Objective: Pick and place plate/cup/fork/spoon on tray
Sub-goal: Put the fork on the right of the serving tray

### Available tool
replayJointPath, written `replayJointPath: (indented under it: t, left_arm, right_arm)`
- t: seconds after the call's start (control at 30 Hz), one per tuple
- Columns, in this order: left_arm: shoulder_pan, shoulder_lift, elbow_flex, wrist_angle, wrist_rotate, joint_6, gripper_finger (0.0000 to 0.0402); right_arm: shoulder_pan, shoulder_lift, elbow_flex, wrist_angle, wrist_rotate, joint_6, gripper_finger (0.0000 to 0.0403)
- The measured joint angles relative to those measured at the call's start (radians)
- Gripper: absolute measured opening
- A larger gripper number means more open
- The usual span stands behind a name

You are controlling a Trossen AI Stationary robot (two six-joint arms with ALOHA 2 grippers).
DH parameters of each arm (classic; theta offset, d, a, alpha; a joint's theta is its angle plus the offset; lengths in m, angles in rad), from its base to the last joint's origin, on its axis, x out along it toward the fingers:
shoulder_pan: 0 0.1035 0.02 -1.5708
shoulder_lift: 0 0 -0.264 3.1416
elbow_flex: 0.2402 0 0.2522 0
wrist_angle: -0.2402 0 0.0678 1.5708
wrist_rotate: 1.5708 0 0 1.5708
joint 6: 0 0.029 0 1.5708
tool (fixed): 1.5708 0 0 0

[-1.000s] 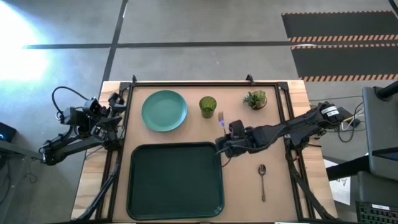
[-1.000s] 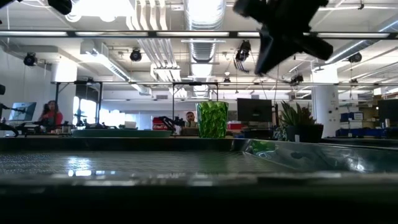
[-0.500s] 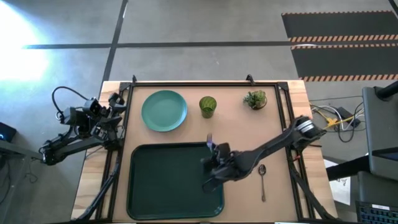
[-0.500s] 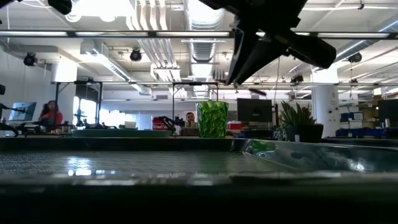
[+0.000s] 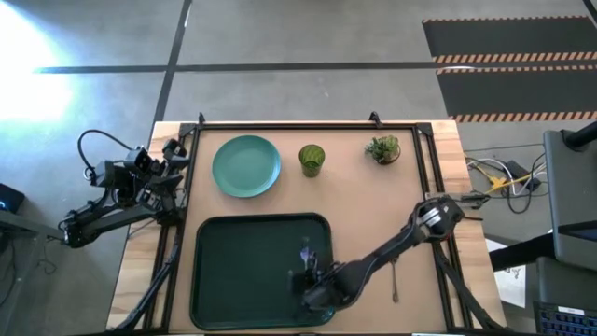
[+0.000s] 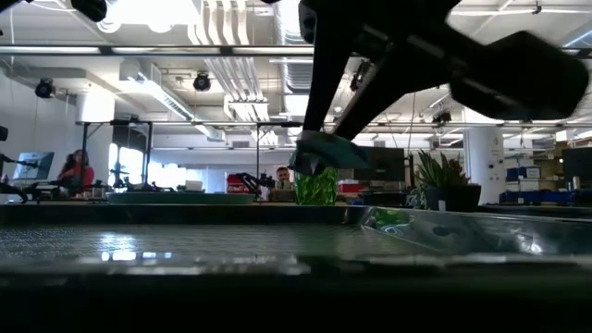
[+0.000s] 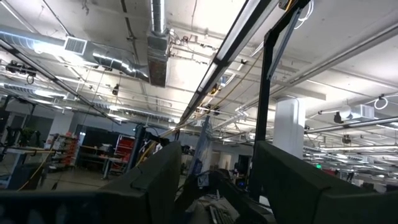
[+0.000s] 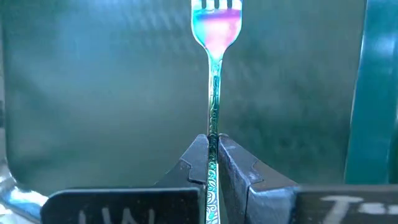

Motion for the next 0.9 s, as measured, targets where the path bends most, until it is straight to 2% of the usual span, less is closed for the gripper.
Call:
replayJointPath:
  t: [0.23, 0.57, 0.9]
  left_arm:
    - [0.000, 0.000, 0.000, 0.000, 0.002, 0.000, 0.0191]
    - [0.000, 0.000, 0.000, 0.002, 0.006, 0.000, 0.0191]
    - [0.000, 0.000, 0.000, 0.002, 0.006, 0.000, 0.0191]
  right_arm:
    - [0.028, 0.032, 0.084, -0.193, -0.061, 0.054, 0.0011]
    - [0.024, 0.034, 0.029, -0.157, -0.069, -0.065, 0.0011]
    - [0.023, 0.034, -0.016, -0.115, -0.068, -0.074, 0.0011]
